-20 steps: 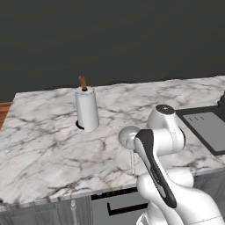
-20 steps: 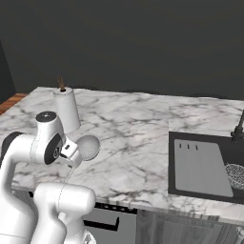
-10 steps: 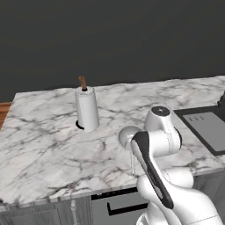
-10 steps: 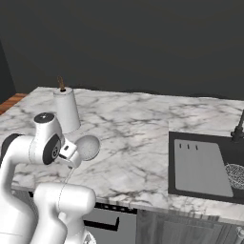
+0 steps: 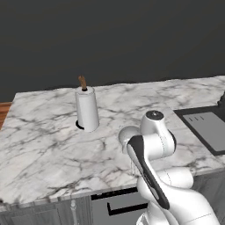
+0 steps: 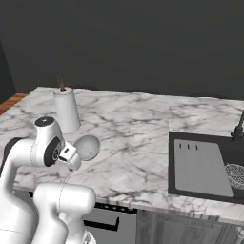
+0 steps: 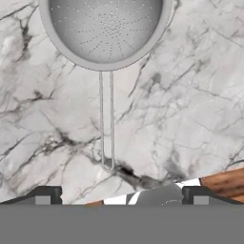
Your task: Pick the strainer and strainer and place them in the sink. Then turn on the water.
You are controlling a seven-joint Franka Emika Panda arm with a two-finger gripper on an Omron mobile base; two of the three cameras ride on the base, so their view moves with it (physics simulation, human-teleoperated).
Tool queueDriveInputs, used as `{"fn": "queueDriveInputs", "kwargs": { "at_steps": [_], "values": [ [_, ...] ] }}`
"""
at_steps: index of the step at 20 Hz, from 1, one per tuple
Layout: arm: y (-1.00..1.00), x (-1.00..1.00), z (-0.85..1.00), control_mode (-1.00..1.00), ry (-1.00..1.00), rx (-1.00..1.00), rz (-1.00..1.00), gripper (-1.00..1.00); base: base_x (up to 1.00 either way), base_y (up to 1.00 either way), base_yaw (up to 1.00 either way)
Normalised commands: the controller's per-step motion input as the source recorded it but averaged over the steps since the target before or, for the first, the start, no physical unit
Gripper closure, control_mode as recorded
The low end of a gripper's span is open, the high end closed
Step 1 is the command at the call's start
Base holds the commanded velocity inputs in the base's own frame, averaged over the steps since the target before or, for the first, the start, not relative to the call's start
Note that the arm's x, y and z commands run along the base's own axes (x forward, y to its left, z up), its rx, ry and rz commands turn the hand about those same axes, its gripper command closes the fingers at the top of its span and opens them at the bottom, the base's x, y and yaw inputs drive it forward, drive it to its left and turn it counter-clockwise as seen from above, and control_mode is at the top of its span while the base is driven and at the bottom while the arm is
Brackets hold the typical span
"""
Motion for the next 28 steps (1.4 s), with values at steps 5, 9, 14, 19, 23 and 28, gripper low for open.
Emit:
{"fn": "queueDriveInputs", "kwargs": {
  "at_steps": [5, 9, 14, 19, 23, 28],
  "values": [
    [0.0, 0.1, -0.26, -1.0, 0.0, 0.0, 0.01, -1.0, 0.0, 0.0, 0.0],
    [0.01, 0.19, -0.31, -1.0, 0.0, 0.0, 0.01, -1.0, 0.0, 0.0, 0.0],
    [0.09, 0.26, -0.29, -1.0, 0.0, 0.0, 0.01, -1.0, 0.0, 0.0, 0.0],
    [0.08, 0.28, -0.24, -1.0, 0.0, 0.0, 0.0, -1.0, 0.0, 0.0, 0.0],
    [0.01, 0.17, -0.24, -1.0, 0.0, 0.0, 0.0, -1.0, 0.0, 0.0, 0.0],
    [0.0, 0.01, -0.25, -1.0, 0.0, 0.0, 0.0, -1.0, 0.0, 0.0, 0.0]
  ]
}}
